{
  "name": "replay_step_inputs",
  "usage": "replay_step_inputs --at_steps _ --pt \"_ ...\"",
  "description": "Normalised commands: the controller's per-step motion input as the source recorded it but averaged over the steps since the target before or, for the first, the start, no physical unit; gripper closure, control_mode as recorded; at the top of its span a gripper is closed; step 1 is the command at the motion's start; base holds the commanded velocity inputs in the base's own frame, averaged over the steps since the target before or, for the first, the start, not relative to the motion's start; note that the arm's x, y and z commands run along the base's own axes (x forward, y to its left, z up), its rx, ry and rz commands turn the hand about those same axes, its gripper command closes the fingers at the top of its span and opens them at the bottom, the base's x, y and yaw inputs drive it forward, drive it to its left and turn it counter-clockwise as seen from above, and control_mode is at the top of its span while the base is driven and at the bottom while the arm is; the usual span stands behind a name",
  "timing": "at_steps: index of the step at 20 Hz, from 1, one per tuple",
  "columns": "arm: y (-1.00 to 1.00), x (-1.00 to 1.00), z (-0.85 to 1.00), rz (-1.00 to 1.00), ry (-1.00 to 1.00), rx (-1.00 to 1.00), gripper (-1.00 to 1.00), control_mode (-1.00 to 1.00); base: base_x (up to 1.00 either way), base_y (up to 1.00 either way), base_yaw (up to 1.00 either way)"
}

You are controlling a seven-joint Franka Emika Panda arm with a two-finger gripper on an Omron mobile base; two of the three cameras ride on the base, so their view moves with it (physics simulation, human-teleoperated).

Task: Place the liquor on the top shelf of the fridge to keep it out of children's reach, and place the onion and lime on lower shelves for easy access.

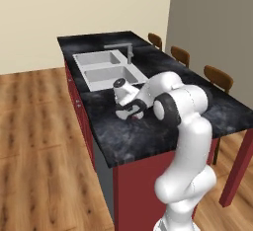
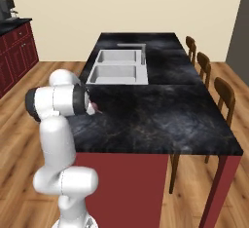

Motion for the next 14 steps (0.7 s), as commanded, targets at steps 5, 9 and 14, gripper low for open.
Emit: replay_step_inputs --at_steps 5,9,14 --pt "-0.04 -0.61 0.95 0.00 -0.13 0.00 1.00 -1.00 0.00 0.00 0.00" --pt "-0.03 -0.59 1.00 0.00 -0.03 0.00 1.00 -1.00 0.00 0.00 0.00" --pt "-0.09 -0.67 0.99 0.01 0.00 0.00 1.00 -1.00 0.00 0.00 0.00"
